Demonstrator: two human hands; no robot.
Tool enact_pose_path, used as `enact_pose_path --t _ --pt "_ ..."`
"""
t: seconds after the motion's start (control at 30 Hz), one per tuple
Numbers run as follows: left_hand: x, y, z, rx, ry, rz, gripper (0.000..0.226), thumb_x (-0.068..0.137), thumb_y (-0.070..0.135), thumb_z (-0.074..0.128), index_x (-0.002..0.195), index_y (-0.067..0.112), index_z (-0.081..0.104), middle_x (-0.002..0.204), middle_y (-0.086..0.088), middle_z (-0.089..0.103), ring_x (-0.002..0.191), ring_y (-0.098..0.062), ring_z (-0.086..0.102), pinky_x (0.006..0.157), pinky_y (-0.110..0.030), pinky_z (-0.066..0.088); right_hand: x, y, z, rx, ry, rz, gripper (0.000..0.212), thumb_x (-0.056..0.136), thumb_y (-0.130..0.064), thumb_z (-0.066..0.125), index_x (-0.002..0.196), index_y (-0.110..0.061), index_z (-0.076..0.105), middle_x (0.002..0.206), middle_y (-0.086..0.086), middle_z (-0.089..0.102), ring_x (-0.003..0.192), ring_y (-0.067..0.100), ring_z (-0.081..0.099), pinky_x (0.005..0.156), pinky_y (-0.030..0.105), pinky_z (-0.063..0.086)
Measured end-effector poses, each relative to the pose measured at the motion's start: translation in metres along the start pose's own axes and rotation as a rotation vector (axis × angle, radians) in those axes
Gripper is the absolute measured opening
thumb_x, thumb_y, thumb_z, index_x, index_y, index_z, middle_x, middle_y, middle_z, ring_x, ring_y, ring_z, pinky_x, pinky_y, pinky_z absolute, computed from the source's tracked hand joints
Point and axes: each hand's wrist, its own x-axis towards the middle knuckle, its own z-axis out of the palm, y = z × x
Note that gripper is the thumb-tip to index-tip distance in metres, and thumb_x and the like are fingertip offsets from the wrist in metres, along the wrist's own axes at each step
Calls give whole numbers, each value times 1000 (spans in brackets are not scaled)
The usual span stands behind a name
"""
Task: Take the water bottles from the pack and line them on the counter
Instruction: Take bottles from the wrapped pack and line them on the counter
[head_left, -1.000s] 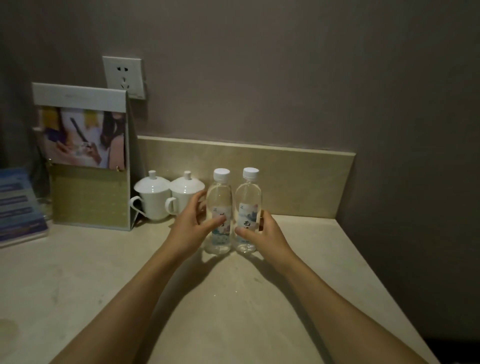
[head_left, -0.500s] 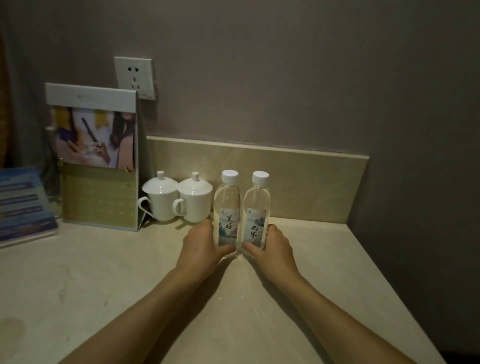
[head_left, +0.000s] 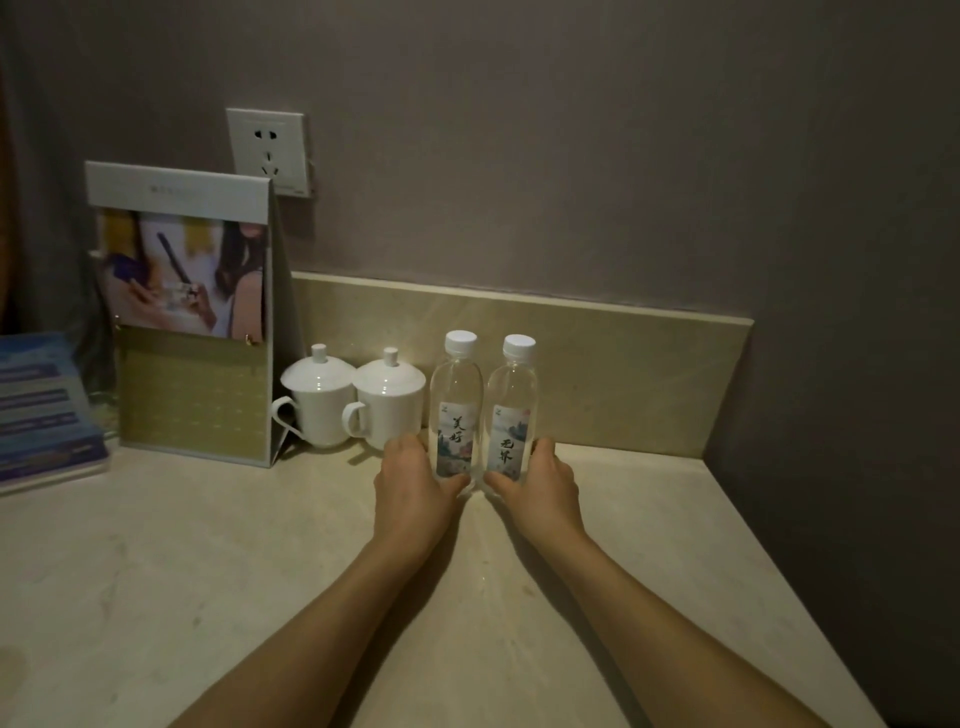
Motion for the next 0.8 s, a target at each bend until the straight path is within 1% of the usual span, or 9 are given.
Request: enact_pose_path --t 0.07,0.13,0.27,0.4,0.47,0.53,0.6,0.7,0.8 --pt "3 2 2 7 8 -33 42 71 30 85 98 16 56 98 -4 58 88 -22 60 74 -36 54 4 -2 1 -2 1 2 44 83 -34 74 108 -21 40 121 7 61 109 29 61 86 47 55" --pt "4 5 5 -21 17 -56 40 73 28 83 100 13 57 100 -7 58 90 -24 61 78 -40 56 8 -3 2 -2 -1 4 43 83 -33 74 106 -21 40 121 7 61 109 29 61 84 44 55" --pt "8 7 13 -45 60 -98 35 76 24 80 97 11 57 100 -9 60 91 -27 61 77 -41 54 17 -7 4 0 -5 7 42 84 -34 73 107 -21 40 120 7 61 107 28 62 84 45 55" --pt "13 10 19 -58 89 -147 34 76 26 80 98 12 59 100 -7 65 91 -26 63 78 -43 56 25 -10 7 -14 0 2 43 83 -34 73 101 -24 35 121 8 61 108 30 61 83 44 54" --pt "16 11 21 -69 100 -166 33 77 26 81 97 11 59 99 -7 65 90 -25 63 75 -41 56 29 -11 9 -14 -3 3 43 83 -34 73 101 -24 35 123 9 60 109 31 61 84 46 54" --pt "18 10 22 -74 112 -176 31 77 25 81 94 12 59 97 -7 65 87 -24 63 68 -35 51 32 -12 10 -18 -5 4 43 83 -34 73 102 -23 35 124 9 59 111 32 60 87 49 53" --pt "21 10 23 -64 119 -182 29 78 24 80 93 11 60 95 -8 66 87 -25 63 66 -34 49 36 -13 11 -23 -6 8 44 84 -35 72 106 -20 38 124 10 58 112 32 59 89 51 52" --pt "23 12 24 -72 114 -189 28 80 22 78 99 10 62 100 -9 67 92 -28 66 77 -43 57 41 -14 12 -35 -16 10 46 84 -34 72 112 -17 40 124 10 58 112 33 58 89 50 51" --pt "25 14 26 -35 125 -179 29 81 23 77 101 7 64 103 -11 67 95 -30 65 80 -44 57 46 -15 12 -52 -37 2 44 85 -33 71 109 -16 39 124 12 57 112 34 58 89 49 51"
